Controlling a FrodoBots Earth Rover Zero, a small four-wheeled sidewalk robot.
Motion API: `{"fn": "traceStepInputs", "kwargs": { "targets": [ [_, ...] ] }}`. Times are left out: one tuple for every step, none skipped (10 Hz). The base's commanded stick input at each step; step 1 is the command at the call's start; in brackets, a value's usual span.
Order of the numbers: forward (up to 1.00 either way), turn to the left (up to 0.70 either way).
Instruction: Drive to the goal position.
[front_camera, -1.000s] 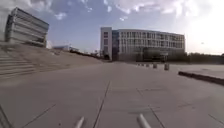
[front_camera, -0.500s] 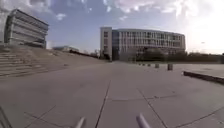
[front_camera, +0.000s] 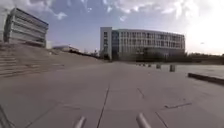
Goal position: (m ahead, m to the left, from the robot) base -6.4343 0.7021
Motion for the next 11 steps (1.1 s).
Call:
{"fn": "traceStepInputs", "kwargs": {
  "targets": [
    [0.70, 0.00],
    [0.70, 0.00],
    [0.70, 0.00],
    [0.70, 0.00],
    [0.70, 0.00],
    [0.70, 0.00],
    [0.70, 0.00],
    [0.70, 0.00],
    [0.70, 0.00],
    [0.70, 0.00],
    [0.70, 0.00]
  ]
}}
